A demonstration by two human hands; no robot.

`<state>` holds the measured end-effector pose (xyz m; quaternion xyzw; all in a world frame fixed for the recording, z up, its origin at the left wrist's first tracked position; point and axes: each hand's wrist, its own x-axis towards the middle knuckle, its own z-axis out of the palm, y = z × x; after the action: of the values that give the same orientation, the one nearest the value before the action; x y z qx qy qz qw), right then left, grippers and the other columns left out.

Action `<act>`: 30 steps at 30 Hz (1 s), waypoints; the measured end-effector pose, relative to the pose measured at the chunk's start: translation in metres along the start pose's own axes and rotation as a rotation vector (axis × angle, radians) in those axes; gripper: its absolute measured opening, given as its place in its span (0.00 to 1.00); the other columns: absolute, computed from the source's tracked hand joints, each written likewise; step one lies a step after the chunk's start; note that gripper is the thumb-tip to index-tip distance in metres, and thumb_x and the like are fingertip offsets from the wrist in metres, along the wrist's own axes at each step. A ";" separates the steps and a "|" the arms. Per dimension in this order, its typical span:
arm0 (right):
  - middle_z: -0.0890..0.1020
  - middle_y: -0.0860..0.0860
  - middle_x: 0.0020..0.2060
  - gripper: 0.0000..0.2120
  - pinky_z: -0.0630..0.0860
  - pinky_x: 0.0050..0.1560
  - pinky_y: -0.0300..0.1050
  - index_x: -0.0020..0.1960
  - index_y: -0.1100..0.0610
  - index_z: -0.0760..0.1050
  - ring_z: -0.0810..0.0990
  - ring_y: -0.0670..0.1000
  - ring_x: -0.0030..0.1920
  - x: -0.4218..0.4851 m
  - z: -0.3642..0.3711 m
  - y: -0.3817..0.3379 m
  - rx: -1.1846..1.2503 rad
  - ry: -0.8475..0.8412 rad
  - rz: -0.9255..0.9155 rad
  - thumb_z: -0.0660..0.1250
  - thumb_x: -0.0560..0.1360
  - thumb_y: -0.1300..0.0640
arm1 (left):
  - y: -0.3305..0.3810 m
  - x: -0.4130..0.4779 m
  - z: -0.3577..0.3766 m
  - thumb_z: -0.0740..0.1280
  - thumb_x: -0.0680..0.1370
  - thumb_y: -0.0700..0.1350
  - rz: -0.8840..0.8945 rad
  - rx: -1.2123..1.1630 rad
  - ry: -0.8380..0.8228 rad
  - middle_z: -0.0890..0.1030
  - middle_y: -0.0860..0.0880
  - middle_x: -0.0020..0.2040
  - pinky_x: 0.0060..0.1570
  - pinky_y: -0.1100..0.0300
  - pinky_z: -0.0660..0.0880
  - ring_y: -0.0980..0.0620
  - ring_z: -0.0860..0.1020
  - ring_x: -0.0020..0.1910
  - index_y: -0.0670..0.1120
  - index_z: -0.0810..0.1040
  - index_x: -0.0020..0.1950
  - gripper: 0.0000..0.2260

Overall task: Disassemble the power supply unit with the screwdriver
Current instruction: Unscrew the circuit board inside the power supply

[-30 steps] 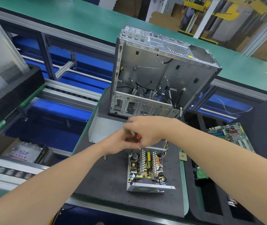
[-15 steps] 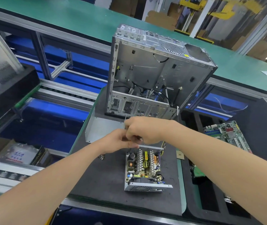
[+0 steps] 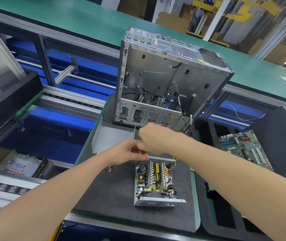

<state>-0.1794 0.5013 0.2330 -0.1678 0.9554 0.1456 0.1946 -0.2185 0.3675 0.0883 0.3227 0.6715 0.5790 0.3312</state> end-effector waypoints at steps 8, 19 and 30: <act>0.73 0.52 0.53 0.10 0.76 0.50 0.51 0.57 0.56 0.78 0.72 0.53 0.55 -0.003 -0.005 0.012 -0.045 -0.030 -0.382 0.69 0.76 0.61 | 0.004 -0.004 -0.002 0.73 0.82 0.42 0.010 0.021 -0.015 0.88 0.53 0.51 0.56 0.66 0.78 0.55 0.85 0.55 0.50 0.86 0.54 0.04; 0.76 0.57 0.47 0.11 0.72 0.37 0.48 0.54 0.55 0.79 0.79 0.60 0.45 0.004 0.007 -0.008 0.108 0.033 0.250 0.59 0.84 0.53 | 0.005 0.002 0.003 0.75 0.80 0.45 0.017 0.063 0.032 0.87 0.47 0.53 0.63 0.53 0.79 0.45 0.84 0.57 0.52 0.85 0.55 0.05; 0.72 0.47 0.46 0.18 0.74 0.41 0.47 0.53 0.50 0.72 0.74 0.51 0.48 -0.008 0.008 0.019 0.115 -0.048 -0.154 0.76 0.72 0.44 | 0.002 0.002 0.001 0.77 0.78 0.44 0.004 0.073 0.009 0.88 0.51 0.51 0.58 0.59 0.79 0.52 0.85 0.53 0.50 0.85 0.54 0.06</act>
<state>-0.1768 0.5228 0.2338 -0.2255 0.9416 0.0793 0.2373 -0.2190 0.3701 0.0897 0.3333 0.6930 0.5562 0.3150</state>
